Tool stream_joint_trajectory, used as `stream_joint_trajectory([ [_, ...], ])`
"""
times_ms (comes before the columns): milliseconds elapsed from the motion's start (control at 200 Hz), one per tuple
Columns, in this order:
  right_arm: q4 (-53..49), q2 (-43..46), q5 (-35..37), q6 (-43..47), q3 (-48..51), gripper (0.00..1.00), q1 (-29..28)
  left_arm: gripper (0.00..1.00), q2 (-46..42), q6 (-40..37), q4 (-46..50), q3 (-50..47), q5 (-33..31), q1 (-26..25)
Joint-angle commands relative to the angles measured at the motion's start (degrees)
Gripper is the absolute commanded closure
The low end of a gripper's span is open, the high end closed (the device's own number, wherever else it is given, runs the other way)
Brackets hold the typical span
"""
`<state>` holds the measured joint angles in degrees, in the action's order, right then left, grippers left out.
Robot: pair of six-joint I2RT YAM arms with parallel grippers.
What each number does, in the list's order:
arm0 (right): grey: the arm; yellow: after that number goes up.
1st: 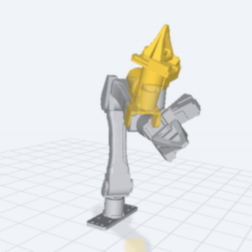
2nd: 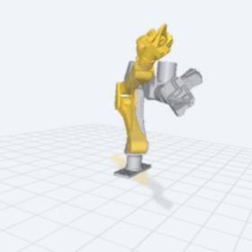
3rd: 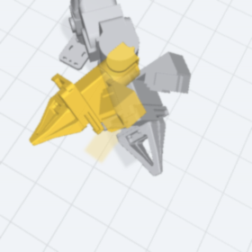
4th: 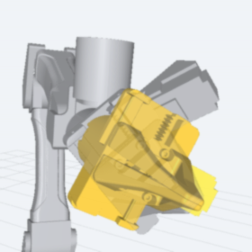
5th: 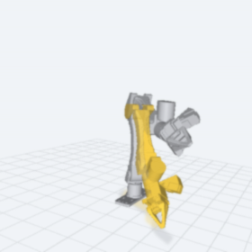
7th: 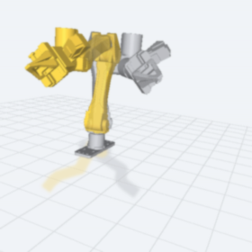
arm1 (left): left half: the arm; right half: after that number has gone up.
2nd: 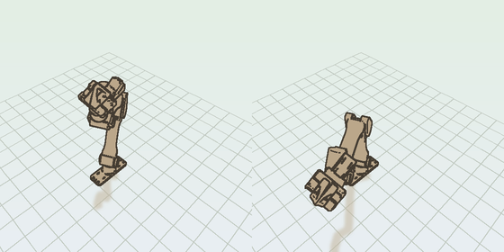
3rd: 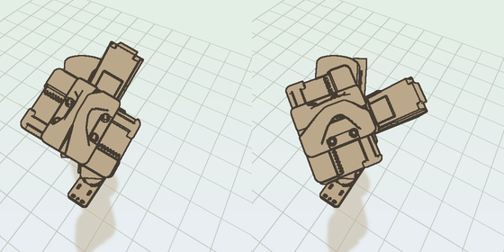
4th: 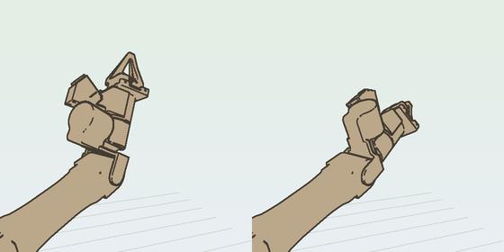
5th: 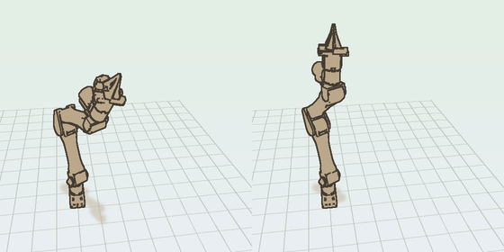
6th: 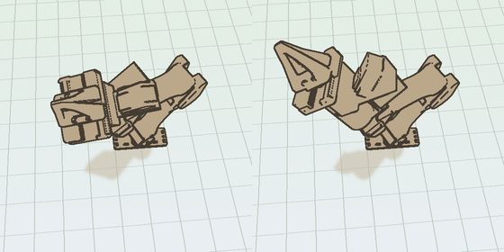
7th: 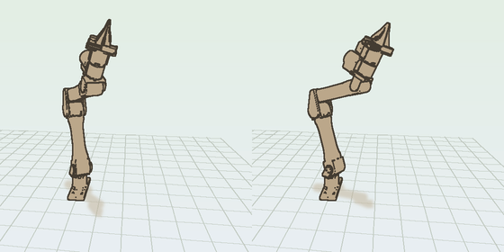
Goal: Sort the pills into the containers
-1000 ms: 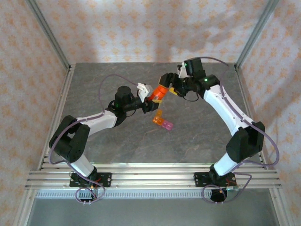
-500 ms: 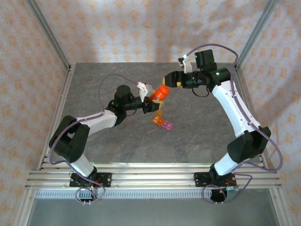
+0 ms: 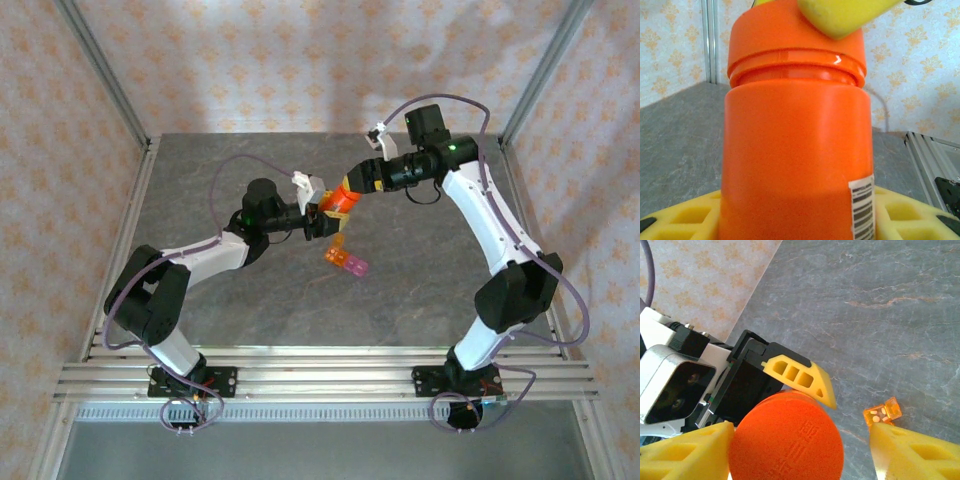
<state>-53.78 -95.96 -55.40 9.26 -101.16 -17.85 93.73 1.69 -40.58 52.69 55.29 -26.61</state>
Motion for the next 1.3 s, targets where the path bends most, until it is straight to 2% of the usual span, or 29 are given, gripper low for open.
stream_joint_trajectory([
  [0, -1.33, -0.17, -1.48, 1.21, 0.03, 0.35, 0.09, 1.00, -0.67, 0.76, -3.71, 1.86, 1.57, 0.55],
  [180, -1.27, -0.64, -3.33, 0.62, 0.96, 0.50, 0.12, 1.00, -0.48, 1.21, -4.42, 1.80, 1.45, 0.51],
  [315, 2.46, 0.31, -3.52, -3.27, 4.03, 0.53, 0.08, 1.00, -0.48, 1.21, -4.73, 1.82, 0.90, 0.52],
  [455, 7.48, 1.46, 0.31, -11.54, 7.69, 0.56, -0.49, 1.00, -1.05, -0.57, -4.13, 1.59, -1.70, 0.42],
  [631, 14.47, 3.02, 5.46, -22.48, 13.64, 0.59, -2.17, 1.00, -2.85, -6.14, -2.11, 0.69, -7.31, -0.84],
  [756, 18.21, 3.50, 10.66, -30.09, 16.96, 0.59, -4.26, 1.00, -4.20, -13.64, 1.78, 0.34, -12.71, -3.45],
  [936, 24.67, 3.47, 14.28, -40.07, 21.71, 0.60, -6.98, 1.00, -5.04, -19.74, 2.23, -0.50, -19.64, -6.61],
  [1296, 29.14, 3.27, 18.49, -46.82, 25.18, 0.60, -9.25, 1.00, -4.21, -24.28, -4.04, -3.30, -31.90, -9.73],
])
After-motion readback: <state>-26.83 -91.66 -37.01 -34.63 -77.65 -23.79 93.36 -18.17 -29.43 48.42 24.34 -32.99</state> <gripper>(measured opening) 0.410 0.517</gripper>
